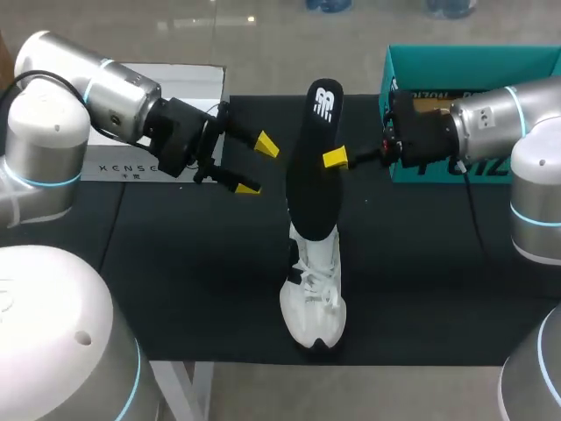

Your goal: Take the shoe out of the shoebox, open the shoe tongue, remove and reinsert the insole, then place the shoe into the shoebox

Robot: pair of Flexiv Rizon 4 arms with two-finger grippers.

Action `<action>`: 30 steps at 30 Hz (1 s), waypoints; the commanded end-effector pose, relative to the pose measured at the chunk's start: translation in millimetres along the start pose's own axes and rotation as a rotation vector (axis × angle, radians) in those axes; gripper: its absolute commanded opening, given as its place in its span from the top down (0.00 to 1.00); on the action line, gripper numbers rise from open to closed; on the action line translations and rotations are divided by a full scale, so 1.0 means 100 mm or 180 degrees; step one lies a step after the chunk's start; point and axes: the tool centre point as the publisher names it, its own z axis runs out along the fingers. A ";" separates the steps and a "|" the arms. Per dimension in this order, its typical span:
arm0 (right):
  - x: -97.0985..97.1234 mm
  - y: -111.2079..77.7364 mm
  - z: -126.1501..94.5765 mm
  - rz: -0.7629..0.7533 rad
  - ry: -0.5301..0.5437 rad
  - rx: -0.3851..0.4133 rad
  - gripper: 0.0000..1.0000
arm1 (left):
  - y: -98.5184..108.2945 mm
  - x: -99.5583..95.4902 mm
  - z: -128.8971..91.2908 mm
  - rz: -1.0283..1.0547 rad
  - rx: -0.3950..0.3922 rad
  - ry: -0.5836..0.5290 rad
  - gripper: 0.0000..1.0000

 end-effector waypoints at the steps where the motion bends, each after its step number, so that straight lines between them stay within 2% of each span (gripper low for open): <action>1: 0.01 0.01 -0.03 0.0051 -0.0078 -0.0010 1.00 | -0.18 0.02 -0.18 -0.0072 -0.0023 0.0147 0.00; 28: 0.01 0.01 -0.03 0.0051 -0.0078 -0.0010 1.00 | -0.18 0.02 -0.18 -0.0072 -0.0023 0.0147 0.00; 30: 0.01 0.01 -0.03 0.0051 -0.0078 -0.0010 1.00 | -0.15 0.05 -0.32 -0.0269 -0.0160 0.0278 0.00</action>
